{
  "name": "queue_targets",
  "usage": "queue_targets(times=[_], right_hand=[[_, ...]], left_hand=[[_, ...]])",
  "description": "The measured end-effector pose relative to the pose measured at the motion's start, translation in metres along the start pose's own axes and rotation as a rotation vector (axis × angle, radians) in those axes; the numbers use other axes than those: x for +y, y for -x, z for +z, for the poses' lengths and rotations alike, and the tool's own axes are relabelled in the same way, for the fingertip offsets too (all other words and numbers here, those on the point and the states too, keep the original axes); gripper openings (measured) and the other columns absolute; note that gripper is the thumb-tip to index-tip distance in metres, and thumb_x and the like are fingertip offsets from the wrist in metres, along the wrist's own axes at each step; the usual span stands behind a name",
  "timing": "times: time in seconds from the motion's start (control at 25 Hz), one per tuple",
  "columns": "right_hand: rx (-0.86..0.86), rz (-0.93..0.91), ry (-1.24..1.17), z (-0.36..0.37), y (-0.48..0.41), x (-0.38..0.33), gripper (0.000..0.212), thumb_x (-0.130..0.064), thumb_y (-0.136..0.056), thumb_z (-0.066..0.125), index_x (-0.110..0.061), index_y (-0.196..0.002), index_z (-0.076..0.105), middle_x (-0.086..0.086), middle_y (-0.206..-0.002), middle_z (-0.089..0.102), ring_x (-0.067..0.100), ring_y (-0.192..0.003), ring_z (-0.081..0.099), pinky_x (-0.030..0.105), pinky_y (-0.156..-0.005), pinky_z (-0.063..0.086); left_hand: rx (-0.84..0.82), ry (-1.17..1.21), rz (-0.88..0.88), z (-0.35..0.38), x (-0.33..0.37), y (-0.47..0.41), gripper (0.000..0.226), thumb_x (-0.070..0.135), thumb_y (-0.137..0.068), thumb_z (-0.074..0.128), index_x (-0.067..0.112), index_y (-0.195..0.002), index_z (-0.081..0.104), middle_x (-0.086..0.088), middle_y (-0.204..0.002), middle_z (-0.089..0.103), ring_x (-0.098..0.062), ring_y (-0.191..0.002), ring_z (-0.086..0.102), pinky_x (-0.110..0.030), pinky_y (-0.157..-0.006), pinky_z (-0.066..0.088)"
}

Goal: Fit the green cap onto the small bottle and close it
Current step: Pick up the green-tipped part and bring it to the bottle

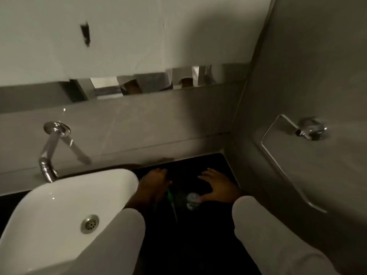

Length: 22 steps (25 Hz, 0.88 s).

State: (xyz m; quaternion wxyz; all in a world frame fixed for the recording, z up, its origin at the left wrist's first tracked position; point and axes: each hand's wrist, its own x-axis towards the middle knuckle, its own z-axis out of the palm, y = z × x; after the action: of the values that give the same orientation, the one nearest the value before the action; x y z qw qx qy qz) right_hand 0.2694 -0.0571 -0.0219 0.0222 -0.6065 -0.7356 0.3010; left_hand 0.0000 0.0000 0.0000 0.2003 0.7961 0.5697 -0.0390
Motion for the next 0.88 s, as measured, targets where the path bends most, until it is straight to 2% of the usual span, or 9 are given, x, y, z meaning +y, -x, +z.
queue_targets(times=[0.08, 0.2, 0.32, 0.4, 0.48, 0.6, 0.72, 0.8, 0.88], right_hand=[[-0.079, 0.005, -0.095, 0.021, -0.006, 0.009, 0.102, -0.069, -0.070, 0.079, -0.030, -0.157, 0.041, -0.004, -0.170, 0.028, 0.019, -0.163, 0.012, 0.043, -0.130, 0.016], [-0.077, 0.030, -0.219, 0.054, -0.010, 0.016, 0.090, -0.059, -0.068, 0.085, -0.027, -0.147, 0.055, -0.003, -0.164, 0.040, 0.020, -0.160, 0.023, 0.043, -0.128, 0.024], [-0.017, 0.047, -0.328, 0.070, -0.018, 0.020, 0.075, -0.050, -0.074, 0.085, -0.020, -0.139, 0.063, 0.002, -0.154, 0.051, 0.023, -0.152, 0.038, 0.037, -0.123, 0.031], [0.027, 0.053, -0.377, 0.078, -0.022, 0.024, 0.068, -0.047, -0.076, 0.084, -0.018, -0.136, 0.066, 0.003, -0.150, 0.055, 0.024, -0.148, 0.044, 0.040, -0.123, 0.036], [0.044, 0.045, -0.403, 0.077, -0.025, 0.024, 0.063, -0.046, -0.077, 0.083, -0.019, -0.132, 0.069, 0.001, -0.151, 0.055, 0.021, -0.151, 0.039, 0.047, -0.124, 0.034], [0.098, -0.003, -0.327, 0.071, -0.035, 0.030, 0.049, -0.051, -0.074, 0.083, -0.025, -0.115, 0.079, -0.004, -0.163, 0.042, 0.022, -0.162, 0.015, 0.051, -0.130, 0.014], [0.073, 0.019, -0.298, 0.059, -0.047, 0.034, 0.043, -0.058, -0.070, 0.082, -0.028, -0.102, 0.081, -0.010, -0.175, 0.015, 0.024, -0.163, -0.014, 0.054, -0.128, -0.008], [0.024, 0.070, -0.299, 0.051, -0.053, 0.034, 0.040, -0.056, -0.069, 0.084, -0.026, -0.096, 0.081, -0.012, -0.176, 0.004, 0.026, -0.162, -0.022, 0.056, -0.129, -0.011], [-0.009, 0.118, -0.270, 0.045, -0.059, 0.032, 0.036, -0.054, -0.068, 0.086, -0.027, -0.092, 0.080, -0.013, -0.176, -0.001, 0.029, -0.161, -0.025, 0.059, -0.129, -0.009]], left_hand=[[-0.071, 0.069, -0.126, 0.032, 0.000, -0.009, 0.046, 0.045, -0.096, 0.053, 0.016, -0.131, 0.056, -0.014, -0.133, 0.061, -0.036, -0.119, 0.059, -0.043, -0.095, 0.051], [-0.145, 0.172, -0.329, 0.072, 0.001, -0.012, 0.051, 0.050, -0.093, 0.054, 0.013, -0.129, 0.058, -0.016, -0.130, 0.062, -0.038, -0.117, 0.061, -0.046, -0.095, 0.052], [-0.119, 0.223, -0.419, 0.095, 0.003, -0.024, 0.052, 0.049, -0.093, 0.055, 0.011, -0.128, 0.057, -0.017, -0.128, 0.062, -0.040, -0.117, 0.060, -0.048, -0.096, 0.052], [-0.099, 0.221, -0.427, 0.107, 0.003, -0.031, 0.045, 0.045, -0.094, 0.056, 0.012, -0.124, 0.060, -0.018, -0.125, 0.064, -0.040, -0.115, 0.062, -0.049, -0.094, 0.053], [-0.088, 0.229, -0.435, 0.114, 0.003, -0.034, 0.041, 0.042, -0.094, 0.058, 0.011, -0.121, 0.063, -0.018, -0.123, 0.066, -0.040, -0.112, 0.063, -0.046, -0.090, 0.054], [-0.091, 0.282, -0.464, 0.110, 0.001, -0.037, 0.037, 0.038, -0.092, 0.061, 0.010, -0.117, 0.067, -0.018, -0.118, 0.068, -0.039, -0.108, 0.065, -0.043, -0.088, 0.055], [0.129, 0.442, -0.439, 0.079, 0.000, -0.043, 0.032, 0.041, -0.088, 0.068, 0.017, -0.108, 0.072, -0.007, -0.103, 0.075, -0.030, -0.101, 0.070, -0.033, -0.085, 0.056], [0.384, 0.660, -0.340, 0.046, 0.008, -0.044, 0.023, 0.046, -0.082, 0.074, 0.027, -0.095, 0.073, 0.014, -0.082, 0.075, -0.006, -0.086, 0.072, -0.014, -0.073, 0.053], [0.574, 0.856, -0.143, 0.017, 0.020, -0.044, 0.016, 0.046, -0.080, 0.077, 0.039, -0.094, 0.071, 0.026, -0.085, 0.074, 0.007, -0.083, 0.069, -0.006, -0.071, 0.050]])
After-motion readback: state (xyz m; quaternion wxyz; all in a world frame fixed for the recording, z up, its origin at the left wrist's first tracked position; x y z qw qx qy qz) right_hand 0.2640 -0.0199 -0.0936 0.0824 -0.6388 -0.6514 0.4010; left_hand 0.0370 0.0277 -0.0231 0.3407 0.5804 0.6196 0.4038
